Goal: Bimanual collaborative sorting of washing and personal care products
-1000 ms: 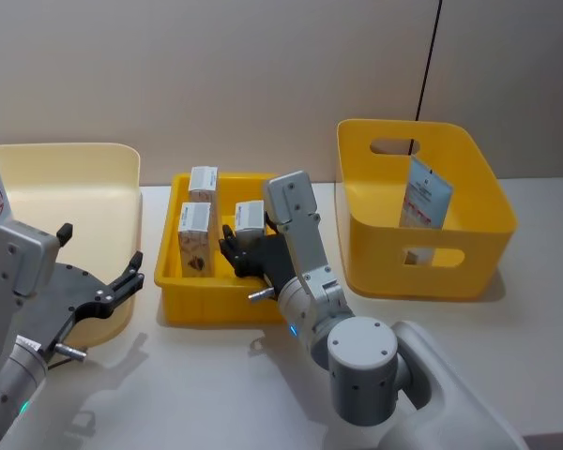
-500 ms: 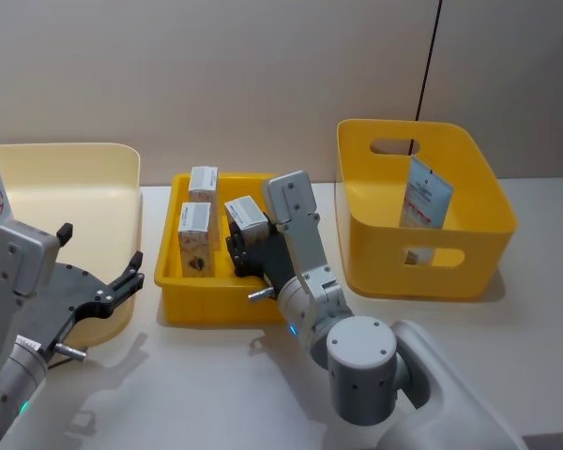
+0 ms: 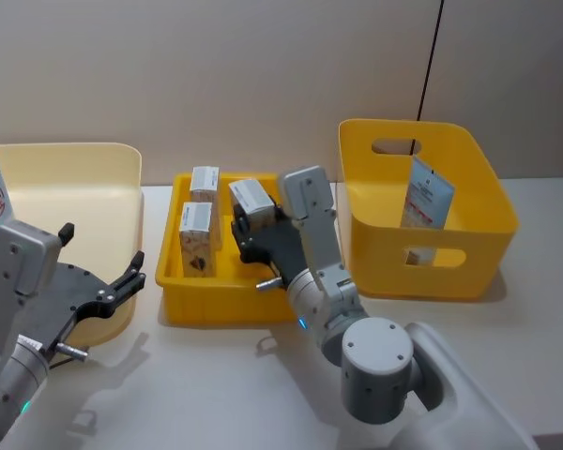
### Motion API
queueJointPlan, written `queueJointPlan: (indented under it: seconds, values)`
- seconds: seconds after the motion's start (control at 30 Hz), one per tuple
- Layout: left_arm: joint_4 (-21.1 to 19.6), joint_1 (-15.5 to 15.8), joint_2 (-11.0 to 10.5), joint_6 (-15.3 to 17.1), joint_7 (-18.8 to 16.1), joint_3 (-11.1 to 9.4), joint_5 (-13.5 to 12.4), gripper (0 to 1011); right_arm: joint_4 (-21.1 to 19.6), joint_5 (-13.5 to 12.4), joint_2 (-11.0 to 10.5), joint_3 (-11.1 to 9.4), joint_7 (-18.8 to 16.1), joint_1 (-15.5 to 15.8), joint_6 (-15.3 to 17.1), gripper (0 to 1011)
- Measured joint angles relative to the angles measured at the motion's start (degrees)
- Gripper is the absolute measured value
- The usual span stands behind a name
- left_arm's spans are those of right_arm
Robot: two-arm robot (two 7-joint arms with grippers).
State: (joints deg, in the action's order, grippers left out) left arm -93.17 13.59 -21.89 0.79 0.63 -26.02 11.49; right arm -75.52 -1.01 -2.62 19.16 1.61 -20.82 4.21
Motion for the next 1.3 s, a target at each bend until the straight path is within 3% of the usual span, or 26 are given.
queueJointPlan:
  seconds: [0.37, 0.63, 0.93, 1.3]
  values:
    - [0.0, 0.0, 0.0, 0.0, 0.0, 0.0, 0.0, 1003, -2.0, 0.1, -0.9, -1.5, -0.3, 0.7, -7.1, 446]
    - [0.0, 0.0, 0.0, 0.0, 0.0, 0.0, 0.0, 1003, -4.2, 1.3, -1.4, -3.3, 1.5, 1.6, -11.4, 446]
    - [0.0, 0.0, 0.0, 0.0, 0.0, 0.0, 0.0, 1004, -6.3, 2.8, -1.7, -5.1, 4.0, 2.9, -12.7, 446]
    - [0.0, 0.0, 0.0, 0.0, 0.0, 0.0, 0.0, 1003, -8.5, 4.5, -1.7, -7.1, 6.4, 5.0, -11.7, 446]
